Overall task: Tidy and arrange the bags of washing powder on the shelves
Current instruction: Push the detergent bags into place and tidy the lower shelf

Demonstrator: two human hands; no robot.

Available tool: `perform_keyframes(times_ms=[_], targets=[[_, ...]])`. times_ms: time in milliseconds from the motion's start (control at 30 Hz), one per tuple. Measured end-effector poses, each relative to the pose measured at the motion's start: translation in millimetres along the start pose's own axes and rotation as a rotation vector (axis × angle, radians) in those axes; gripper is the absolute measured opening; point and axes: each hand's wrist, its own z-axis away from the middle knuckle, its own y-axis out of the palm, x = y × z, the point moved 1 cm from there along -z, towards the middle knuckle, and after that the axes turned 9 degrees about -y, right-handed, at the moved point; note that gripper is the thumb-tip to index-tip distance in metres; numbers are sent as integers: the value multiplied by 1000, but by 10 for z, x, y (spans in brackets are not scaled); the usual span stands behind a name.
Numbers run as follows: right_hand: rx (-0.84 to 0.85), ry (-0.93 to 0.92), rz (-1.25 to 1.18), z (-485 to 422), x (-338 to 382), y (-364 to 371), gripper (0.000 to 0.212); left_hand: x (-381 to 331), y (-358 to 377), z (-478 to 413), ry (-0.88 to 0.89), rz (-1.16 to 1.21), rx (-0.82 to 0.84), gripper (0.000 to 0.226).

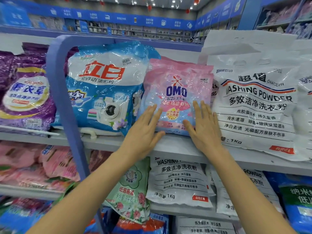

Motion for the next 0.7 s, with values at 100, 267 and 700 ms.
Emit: perform_keyframes(times_ms=[100, 267, 700], targets=[[-225, -23, -204, 87, 237, -70, 58, 57, -150, 347, 7, 55, -77, 60], [-437, -34, -647, 326, 883, -154, 25, 486, -520, 1058, -141, 144, -258, 43], [-122, -30, -766, 1276, 2923, 948, 12, 2495, -1108, 3144, -885, 321, -186, 27]])
